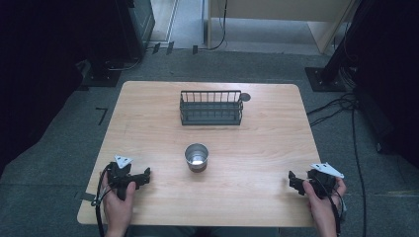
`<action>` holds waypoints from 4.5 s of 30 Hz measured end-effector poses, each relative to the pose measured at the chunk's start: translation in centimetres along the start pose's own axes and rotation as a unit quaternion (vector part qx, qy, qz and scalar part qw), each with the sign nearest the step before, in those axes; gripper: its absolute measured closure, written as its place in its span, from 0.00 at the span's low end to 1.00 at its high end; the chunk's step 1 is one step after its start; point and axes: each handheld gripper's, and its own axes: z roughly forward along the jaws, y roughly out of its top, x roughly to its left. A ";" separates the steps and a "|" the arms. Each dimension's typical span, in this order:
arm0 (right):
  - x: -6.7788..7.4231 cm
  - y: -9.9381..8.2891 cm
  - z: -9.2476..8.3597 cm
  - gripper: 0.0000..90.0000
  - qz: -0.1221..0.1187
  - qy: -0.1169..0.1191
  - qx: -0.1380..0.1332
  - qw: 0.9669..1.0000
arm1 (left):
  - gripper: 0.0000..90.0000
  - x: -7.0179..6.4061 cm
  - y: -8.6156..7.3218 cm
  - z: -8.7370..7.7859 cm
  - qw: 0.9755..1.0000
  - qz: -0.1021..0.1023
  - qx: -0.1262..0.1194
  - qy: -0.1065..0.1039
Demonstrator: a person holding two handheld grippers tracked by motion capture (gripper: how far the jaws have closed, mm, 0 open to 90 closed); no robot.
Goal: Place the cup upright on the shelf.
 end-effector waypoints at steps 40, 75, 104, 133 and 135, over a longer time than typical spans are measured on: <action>12.8 5.1 1.7 0.04 -0.092 0.106 -0.008 0.990 | 0.00 0.0 0.0 0.0 1.000 0.008 0.001 -0.006; 20.4 4.8 2.6 0.04 -0.135 0.176 0.000 0.975 | 0.00 -0.1 0.0 0.0 1.000 0.010 0.001 -0.009; 25.6 3.6 2.9 0.06 -0.160 0.233 0.007 0.959 | 0.00 -0.1 0.0 0.0 1.000 0.012 0.001 -0.010; 29.7 4.7 4.4 0.14 -0.168 0.230 0.000 0.959 | 0.00 -0.1 0.0 0.0 1.000 0.013 0.000 -0.013; 29.8 4.8 4.4 0.17 -0.174 0.225 -0.004 0.959 | 0.00 -0.1 0.0 0.0 1.000 0.014 0.000 -0.013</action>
